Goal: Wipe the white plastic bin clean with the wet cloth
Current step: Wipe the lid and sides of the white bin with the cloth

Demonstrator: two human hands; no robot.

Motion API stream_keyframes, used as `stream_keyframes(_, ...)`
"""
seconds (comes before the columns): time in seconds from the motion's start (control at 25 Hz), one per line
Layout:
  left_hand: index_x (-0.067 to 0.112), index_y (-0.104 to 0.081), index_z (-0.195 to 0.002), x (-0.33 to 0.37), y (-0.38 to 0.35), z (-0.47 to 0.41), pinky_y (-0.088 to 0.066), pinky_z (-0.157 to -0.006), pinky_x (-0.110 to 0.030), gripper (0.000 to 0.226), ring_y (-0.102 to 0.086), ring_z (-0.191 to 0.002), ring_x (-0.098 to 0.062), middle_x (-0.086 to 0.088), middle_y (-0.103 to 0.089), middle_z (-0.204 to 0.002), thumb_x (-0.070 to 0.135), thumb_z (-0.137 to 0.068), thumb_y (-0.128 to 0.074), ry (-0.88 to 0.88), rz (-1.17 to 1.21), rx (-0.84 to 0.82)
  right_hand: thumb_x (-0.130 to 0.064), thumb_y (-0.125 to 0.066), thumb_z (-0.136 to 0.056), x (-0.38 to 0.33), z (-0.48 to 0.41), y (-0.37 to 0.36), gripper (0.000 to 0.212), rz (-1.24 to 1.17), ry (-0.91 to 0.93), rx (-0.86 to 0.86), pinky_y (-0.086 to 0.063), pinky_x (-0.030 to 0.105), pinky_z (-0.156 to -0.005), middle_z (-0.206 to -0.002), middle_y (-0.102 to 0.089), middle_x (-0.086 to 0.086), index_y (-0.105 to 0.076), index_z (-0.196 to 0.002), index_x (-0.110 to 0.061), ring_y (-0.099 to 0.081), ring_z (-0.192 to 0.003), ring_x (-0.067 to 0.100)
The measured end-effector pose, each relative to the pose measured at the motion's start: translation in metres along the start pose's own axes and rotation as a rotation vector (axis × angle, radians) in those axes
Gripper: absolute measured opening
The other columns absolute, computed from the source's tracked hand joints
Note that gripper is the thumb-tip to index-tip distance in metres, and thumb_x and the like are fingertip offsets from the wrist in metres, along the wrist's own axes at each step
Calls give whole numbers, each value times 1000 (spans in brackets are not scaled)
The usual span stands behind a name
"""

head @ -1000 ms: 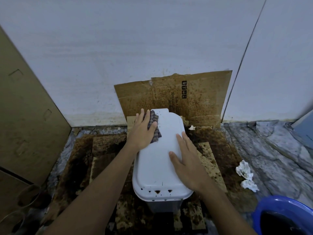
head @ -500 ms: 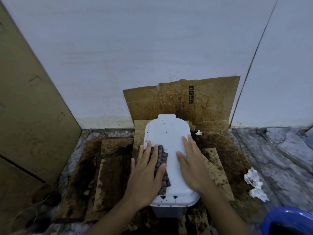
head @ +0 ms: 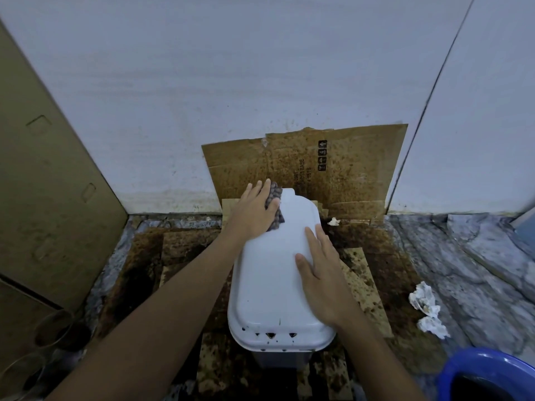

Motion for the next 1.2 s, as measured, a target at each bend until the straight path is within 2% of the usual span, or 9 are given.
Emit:
stream_keyframes(0.12,25,-9,-162,-2,2,-10,-12,-126,-47,63,-3,-157,-21,0,-10,-170,51,-107,-25,30,22,16,-53,-31,-104,-1,0,0,65,-3,-1,-1,-4,35,-123,-165,16,-21,-4,-160,-35,13,-152,4)
stream_keyframes(0.32,22,-7,-162,-7,1,23,-4,-125,-44,66,5,-157,-24,0,1,-170,51,-107,-29,3,112,58,-52,-31,-104,0,1,-1,64,18,-3,-6,-6,39,-124,-166,15,-20,-4,-160,-34,11,-153,6)
stream_keyframes(0.52,23,-7,-162,-4,-7,77,-9,-125,-55,65,11,-156,-19,5,8,-170,48,-106,-30,-38,137,83,-51,-31,-105,0,2,0,65,28,3,3,-9,39,-124,-166,13,-18,-5,-161,-31,8,-154,9)
stream_keyframes(0.84,37,3,-160,0,-27,170,3,-123,-51,67,29,-147,-1,26,29,-157,57,-103,-28,-1,200,43,-48,-32,-106,-4,7,2,63,49,9,20,-10,38,-122,-167,11,-16,-7,-161,-29,7,-154,9)
stream_keyframes(1.04,44,9,-156,2,-30,192,13,-120,-55,65,31,-147,-2,29,31,-156,60,-102,-23,32,156,32,-46,-31,-106,-5,8,5,63,66,-7,0,-8,36,-122,-168,11,-11,-7,-161,-26,7,-154,10)
stream_keyframes(1.2,49,10,-153,0,-28,199,15,-120,-56,64,34,-147,-8,25,34,-157,64,-99,-20,63,137,46,-49,-32,-106,-7,9,6,63,1,-32,-9,-10,42,-126,-168,9,-13,-10,-161,-27,5,-154,9)
Point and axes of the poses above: each hand's wrist, its own z-axis away from the middle knuckle, its own y-axis out of the back of the hand, x = y × z, the point moved 9 cm from there along -z, towards the middle knuckle
